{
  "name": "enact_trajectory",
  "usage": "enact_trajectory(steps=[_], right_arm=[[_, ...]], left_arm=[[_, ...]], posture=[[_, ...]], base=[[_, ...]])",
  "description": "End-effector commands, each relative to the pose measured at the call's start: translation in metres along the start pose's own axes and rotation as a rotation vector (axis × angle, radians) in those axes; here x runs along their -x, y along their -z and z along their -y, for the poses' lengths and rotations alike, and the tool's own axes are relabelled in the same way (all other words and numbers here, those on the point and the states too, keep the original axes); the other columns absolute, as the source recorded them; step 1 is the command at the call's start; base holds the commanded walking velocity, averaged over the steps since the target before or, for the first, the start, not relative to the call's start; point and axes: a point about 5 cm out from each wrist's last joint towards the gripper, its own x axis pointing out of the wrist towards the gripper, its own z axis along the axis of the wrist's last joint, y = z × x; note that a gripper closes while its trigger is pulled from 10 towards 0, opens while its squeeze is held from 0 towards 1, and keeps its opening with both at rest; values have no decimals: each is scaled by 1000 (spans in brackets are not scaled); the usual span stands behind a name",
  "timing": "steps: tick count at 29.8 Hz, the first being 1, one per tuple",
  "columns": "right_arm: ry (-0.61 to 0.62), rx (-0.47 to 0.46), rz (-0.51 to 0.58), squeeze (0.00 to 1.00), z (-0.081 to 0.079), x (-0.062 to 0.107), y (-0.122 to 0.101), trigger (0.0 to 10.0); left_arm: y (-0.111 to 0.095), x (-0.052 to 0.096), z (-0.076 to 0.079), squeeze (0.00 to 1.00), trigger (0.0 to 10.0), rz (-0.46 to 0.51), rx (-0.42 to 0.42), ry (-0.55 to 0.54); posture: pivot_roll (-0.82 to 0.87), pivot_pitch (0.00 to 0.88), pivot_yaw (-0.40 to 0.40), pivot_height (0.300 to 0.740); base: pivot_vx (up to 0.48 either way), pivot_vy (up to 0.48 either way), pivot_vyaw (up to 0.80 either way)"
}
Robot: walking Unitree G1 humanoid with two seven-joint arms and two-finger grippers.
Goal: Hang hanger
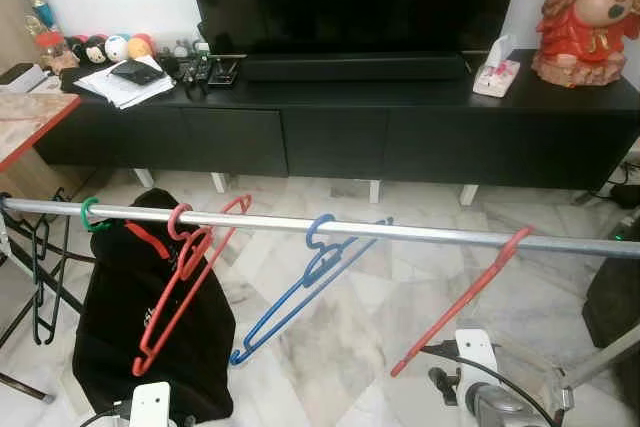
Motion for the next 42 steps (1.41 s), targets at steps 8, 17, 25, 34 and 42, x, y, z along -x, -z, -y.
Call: enact_trajectory(steps=[8, 17, 25, 34, 42], right_arm=[[-5, -8, 5, 0, 0, 0, 0, 10000], [-7, 4, 9, 0, 2, 1, 0, 10000], [-9, 8, 6, 0, 2, 1, 2, 10000], [-10, 9, 7, 0, 2, 1, 2, 10000], [-11, 9, 11, 0, 3, 1, 0, 10000]], left_arm=[[19, 6, -19, 0, 10000, -58, 24, -27], [28, 10, -28, 0, 10000, -79, 41, -38], [33, 11, -18, 0, 10000, -95, 46, -28], [32, 10, -14, 0, 10000, -96, 45, -24], [33, 11, -20, 0, 10000, -102, 57, -37]], posture=[[-104, 0, 80, 740], [-108, 0, 73, 740], [-107, 0, 73, 740], [-108, 0, 74, 740], [-101, 0, 67, 740]], base=[[-124, 0, 0], [-283, 0, 0], [-339, 0, 0], [-346, 0, 0], [-339, 0, 0]])
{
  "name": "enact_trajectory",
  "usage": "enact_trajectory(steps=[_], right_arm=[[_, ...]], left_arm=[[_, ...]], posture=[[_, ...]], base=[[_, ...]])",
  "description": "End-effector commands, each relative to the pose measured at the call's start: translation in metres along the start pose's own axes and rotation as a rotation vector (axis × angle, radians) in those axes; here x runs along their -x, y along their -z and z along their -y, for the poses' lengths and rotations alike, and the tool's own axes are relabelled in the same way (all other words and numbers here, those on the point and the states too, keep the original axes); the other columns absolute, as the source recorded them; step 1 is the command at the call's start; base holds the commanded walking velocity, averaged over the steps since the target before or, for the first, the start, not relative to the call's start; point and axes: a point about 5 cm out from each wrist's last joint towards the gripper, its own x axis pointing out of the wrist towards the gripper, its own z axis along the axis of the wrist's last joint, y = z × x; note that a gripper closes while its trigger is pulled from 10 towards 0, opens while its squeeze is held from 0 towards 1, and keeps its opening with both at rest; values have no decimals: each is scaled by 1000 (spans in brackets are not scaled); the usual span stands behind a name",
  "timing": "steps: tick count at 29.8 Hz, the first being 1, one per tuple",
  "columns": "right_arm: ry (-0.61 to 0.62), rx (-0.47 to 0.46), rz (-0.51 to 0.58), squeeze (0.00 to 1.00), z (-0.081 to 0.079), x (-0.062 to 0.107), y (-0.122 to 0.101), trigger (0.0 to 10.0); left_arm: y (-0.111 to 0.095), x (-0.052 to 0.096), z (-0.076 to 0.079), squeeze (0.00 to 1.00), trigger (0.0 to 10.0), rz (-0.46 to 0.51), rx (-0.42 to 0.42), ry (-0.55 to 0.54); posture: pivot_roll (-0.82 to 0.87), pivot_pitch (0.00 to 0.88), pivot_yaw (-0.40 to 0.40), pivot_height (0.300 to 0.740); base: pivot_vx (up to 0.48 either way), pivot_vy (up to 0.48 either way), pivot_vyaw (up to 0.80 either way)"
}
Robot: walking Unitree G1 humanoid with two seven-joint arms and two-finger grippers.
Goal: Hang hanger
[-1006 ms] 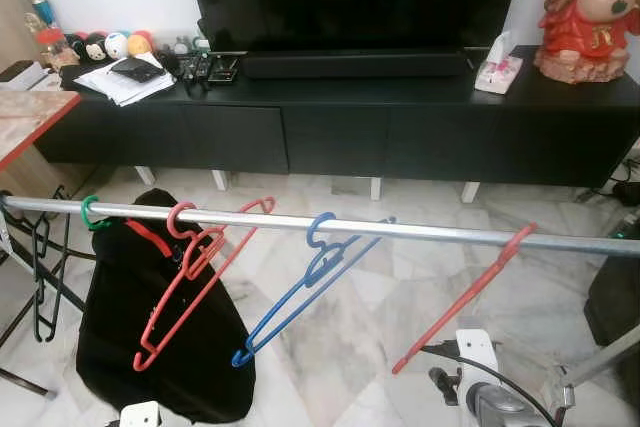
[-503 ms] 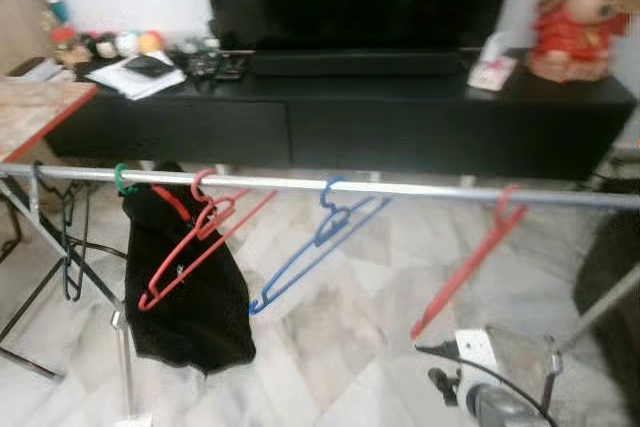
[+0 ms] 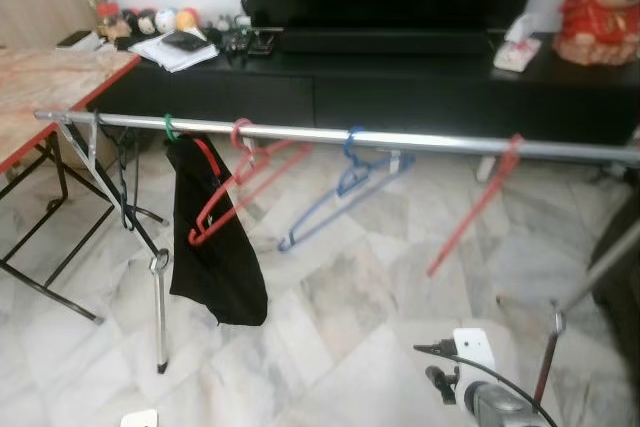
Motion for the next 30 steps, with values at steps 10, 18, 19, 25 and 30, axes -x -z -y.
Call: enact_trajectory(steps=[10, 18, 19, 25, 30], right_arm=[[-3, 3, 16, 0, -2, -1, -6, 10000], [10, 47, 38, 0, 8, 1, -16, 10000], [11, 49, 40, 0, 9, 1, -17, 10000], [14, 64, 60, 0, 12, 1, -25, 10000], [19, 54, 69, 0, 13, 1, -28, 10000]], left_arm=[[7, 2, -11, 0, 10000, -33, 17, -29], [3, -1, 11, 0, 10000, -27, 52, -2], [2, -1, 13, 0, 10000, -27, 53, 2], [-2, -3, 32, 0, 10000, -26, 60, 23], [-2, -3, 38, 0, 10000, -33, 62, 29]], posture=[[-128, 0, 25, 740], [-155, 0, -36, 740], [-155, 0, -36, 740], [-162, 0, -51, 740], [-159, 0, -52, 740]], base=[[-27, 0, 0], [0, 0, 0], [0, 0, 0], [0, 0, 0], [0, 0, 0]])
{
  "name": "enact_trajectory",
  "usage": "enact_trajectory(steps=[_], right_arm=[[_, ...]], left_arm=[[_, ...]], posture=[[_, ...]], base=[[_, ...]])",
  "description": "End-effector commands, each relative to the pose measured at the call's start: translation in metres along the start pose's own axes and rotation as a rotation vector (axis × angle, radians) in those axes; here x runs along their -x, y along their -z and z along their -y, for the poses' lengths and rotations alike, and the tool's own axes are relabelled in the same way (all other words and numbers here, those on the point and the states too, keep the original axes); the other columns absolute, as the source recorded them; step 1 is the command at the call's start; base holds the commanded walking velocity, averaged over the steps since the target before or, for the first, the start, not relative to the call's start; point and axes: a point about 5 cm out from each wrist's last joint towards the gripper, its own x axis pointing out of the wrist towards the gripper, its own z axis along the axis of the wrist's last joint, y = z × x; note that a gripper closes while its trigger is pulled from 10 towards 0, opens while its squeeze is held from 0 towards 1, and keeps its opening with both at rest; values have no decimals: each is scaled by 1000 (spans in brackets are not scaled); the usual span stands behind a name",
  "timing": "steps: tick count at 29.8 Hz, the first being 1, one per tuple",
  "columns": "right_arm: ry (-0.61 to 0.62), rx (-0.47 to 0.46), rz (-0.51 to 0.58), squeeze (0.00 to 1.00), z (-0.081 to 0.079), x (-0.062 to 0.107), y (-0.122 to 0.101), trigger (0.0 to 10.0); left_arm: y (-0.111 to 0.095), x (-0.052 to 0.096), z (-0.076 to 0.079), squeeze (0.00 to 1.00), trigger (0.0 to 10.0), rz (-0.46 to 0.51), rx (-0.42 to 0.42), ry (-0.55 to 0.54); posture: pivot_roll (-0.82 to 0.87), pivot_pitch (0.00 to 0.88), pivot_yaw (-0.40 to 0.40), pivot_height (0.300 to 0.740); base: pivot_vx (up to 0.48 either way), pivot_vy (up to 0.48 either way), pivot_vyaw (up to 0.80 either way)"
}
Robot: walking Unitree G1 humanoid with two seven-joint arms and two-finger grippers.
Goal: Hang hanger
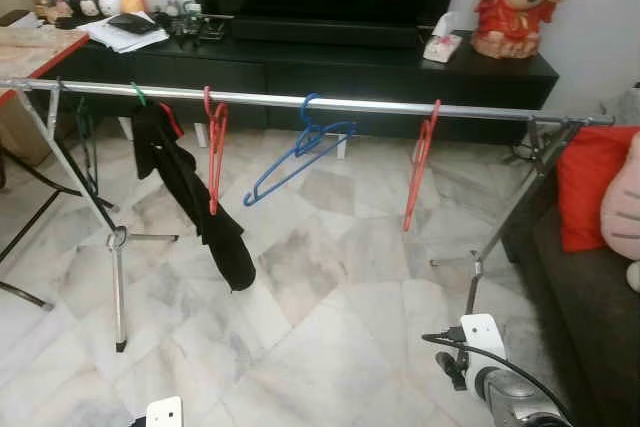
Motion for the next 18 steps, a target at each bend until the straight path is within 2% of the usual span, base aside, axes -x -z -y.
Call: enact_trajectory(steps=[1, 6, 8, 12, 13, 14, 18], right_arm=[[5, -2, 9, 0, 2, 0, -3, 10000], [-1, 2, 12, 0, 0, 0, -6, 10000], [-12, -1, 17, 0, -3, -1, -7, 10000], [-13, -11, 3, 0, -9, -2, -3, 10000], [-13, -11, 3, 0, -9, -2, -3, 10000], [-4, -27, 1, 0, -9, -2, -2, 10000], [15, -62, -12, 0, -10, -2, 2, 10000]], left_arm=[[7, 1, 3, 0, 10000, -34, 6, -6], [6, 1, 4, 0, 10000, -39, -14, -8], [7, 1, -2, 0, 10000, -43, -32, -16], [10, 3, -19, 0, 10000, -53, -45, -33], [10, 3, -19, 0, 10000, -53, -45, -33], [10, 4, -26, 0, 10000, -50, -33, -43], [12, 5, -36, 0, 10000, -55, -30, -56]], posture=[[-159, 0, -52, 740], [-120, 0, -32, 740], [-124, 0, -18, 740], [-140, 0, 21, 740], [-140, 0, 21, 740], [-146, 0, 34, 740], [-153, 0, 47, 740]], base=[[0, 0, 0], [0, 0, 0], [0, 0, 0], [0, 0, -581], [0, 0, -700], [0, 0, -694], [0, 0, -692]])
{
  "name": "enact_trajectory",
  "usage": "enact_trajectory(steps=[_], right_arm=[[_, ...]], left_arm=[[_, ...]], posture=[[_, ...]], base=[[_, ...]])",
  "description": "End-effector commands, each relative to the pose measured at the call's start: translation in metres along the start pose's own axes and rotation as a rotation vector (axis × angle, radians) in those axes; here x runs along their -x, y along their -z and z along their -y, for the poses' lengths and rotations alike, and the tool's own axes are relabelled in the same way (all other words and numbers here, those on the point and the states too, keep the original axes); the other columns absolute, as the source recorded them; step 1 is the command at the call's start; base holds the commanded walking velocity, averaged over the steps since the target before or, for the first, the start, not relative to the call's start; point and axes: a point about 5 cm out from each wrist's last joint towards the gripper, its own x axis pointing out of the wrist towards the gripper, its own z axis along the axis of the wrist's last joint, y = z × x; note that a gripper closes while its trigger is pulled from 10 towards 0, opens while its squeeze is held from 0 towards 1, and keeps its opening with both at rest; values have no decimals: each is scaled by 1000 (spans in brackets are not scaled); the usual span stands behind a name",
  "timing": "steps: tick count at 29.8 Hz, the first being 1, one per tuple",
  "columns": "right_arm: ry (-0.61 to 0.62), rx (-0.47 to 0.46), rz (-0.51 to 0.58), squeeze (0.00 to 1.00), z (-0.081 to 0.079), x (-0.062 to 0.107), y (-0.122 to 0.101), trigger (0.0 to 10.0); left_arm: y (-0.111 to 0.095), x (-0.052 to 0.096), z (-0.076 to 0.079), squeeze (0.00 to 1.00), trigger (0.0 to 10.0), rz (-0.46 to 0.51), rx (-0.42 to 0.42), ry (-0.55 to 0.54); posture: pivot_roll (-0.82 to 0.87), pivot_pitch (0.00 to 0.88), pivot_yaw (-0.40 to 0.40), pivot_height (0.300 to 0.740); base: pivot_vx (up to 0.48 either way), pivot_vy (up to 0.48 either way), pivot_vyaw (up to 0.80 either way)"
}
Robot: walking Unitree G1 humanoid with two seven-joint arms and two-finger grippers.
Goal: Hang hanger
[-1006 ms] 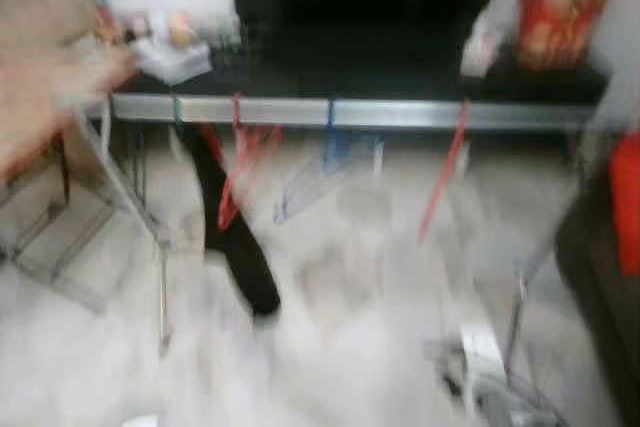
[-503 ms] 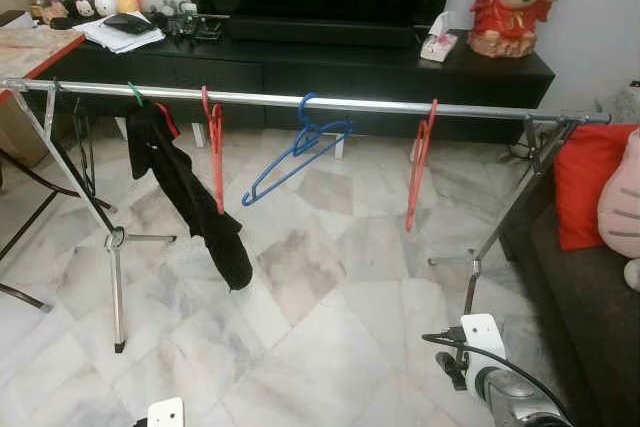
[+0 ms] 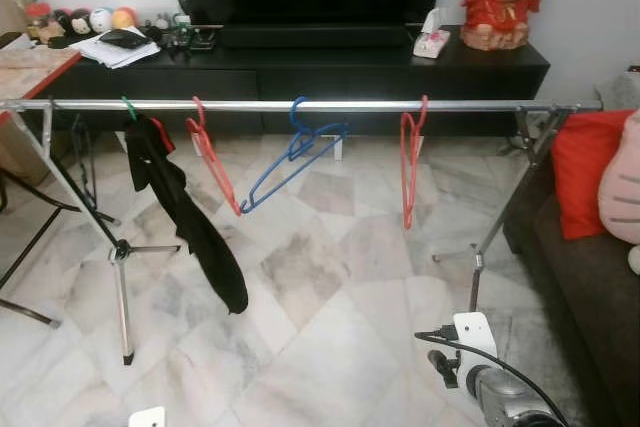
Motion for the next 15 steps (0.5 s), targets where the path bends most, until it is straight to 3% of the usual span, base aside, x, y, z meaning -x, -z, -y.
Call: enact_trajectory(steps=[1, 5, 11, 15], right_arm=[[6, -26, -18, 0, 0, 0, 4, 10000], [9, -14, -27, 0, 0, 0, 5, 10000], [13, -7, -27, 0, 4, 1, 6, 10000], [28, -80, -30, 0, 4, 1, 10, 10000]], left_arm=[[6, 1, -4, 0, 10000, -25, 1, 2], [6, 1, -4, 0, 10000, -20, 10, 4], [7, 1, 7, 0, 10000, -18, -7, 25], [14, 3, 13, 0, 10000, -30, -55, 42]], posture=[[-152, 0, 46, 740], [-133, 0, 20, 740], [-87, 0, -14, 740], [-79, 0, -22, 740]], base=[[0, 0, -694], [0, 0, -694], [0, 0, -696], [0, 0, -697]])
